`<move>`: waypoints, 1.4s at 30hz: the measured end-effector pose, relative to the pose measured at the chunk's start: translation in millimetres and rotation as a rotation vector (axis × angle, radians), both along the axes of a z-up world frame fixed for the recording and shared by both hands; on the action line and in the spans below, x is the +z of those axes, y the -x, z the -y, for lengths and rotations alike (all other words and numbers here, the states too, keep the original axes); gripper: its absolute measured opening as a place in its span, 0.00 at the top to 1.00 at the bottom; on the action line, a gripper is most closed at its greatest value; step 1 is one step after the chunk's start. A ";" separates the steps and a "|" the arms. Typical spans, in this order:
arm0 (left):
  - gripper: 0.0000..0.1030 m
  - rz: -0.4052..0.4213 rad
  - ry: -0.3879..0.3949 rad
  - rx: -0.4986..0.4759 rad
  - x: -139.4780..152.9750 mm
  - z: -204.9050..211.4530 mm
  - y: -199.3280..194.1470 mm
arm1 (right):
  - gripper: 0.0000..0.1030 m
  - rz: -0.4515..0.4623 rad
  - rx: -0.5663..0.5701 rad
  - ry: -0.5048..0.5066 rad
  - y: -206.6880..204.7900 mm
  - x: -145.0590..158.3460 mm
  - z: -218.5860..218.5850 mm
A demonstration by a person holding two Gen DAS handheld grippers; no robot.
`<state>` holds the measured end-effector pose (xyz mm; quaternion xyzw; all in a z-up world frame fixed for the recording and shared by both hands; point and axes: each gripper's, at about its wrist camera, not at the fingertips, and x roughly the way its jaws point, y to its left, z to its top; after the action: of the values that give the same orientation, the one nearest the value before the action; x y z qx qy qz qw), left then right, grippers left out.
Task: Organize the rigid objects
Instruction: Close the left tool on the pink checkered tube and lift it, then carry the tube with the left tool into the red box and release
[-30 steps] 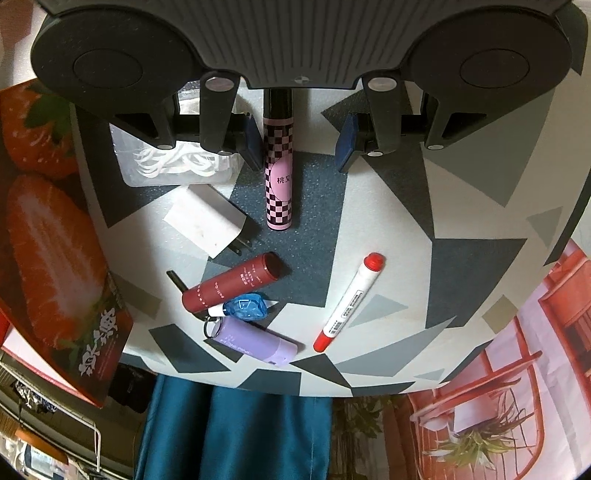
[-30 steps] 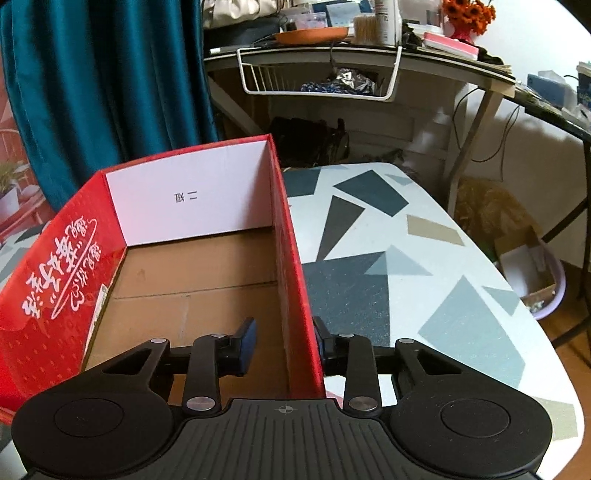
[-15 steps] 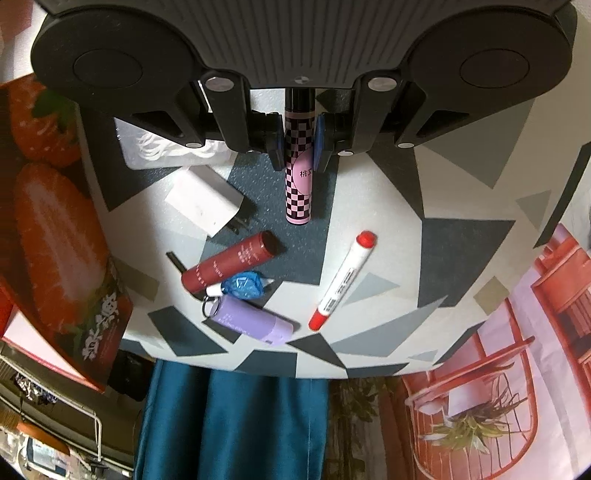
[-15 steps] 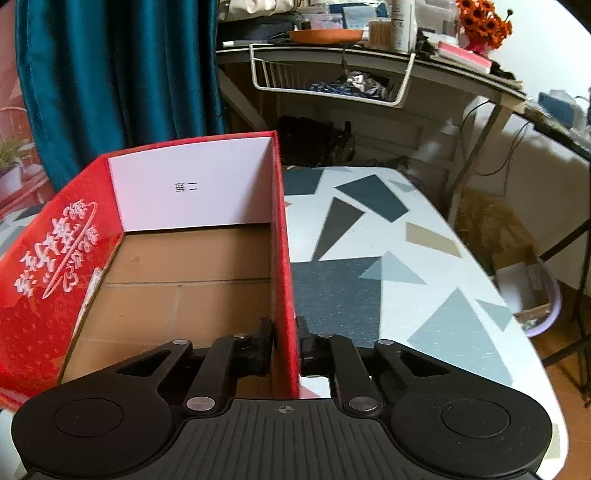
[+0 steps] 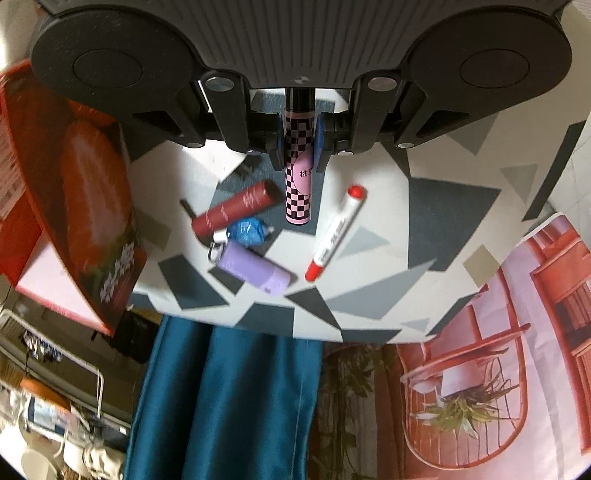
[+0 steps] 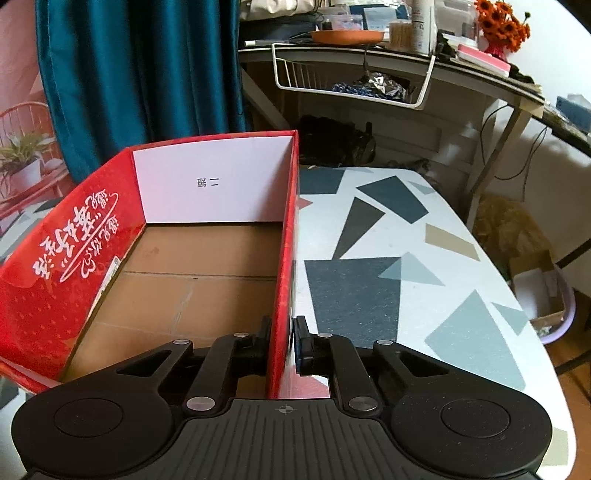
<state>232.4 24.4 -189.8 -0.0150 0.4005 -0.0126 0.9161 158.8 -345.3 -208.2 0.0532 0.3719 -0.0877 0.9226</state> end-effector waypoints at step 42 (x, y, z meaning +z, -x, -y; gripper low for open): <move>0.84 0.122 0.112 -0.193 65.6 56.0 -5.5 | 0.88 0.030 0.015 -0.088 10.1 -3.3 -5.7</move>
<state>237.9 -31.5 -124.2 -0.0266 0.3421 -0.1241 0.9311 148.7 -339.6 -211.4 0.0924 0.3621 -0.0634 0.9254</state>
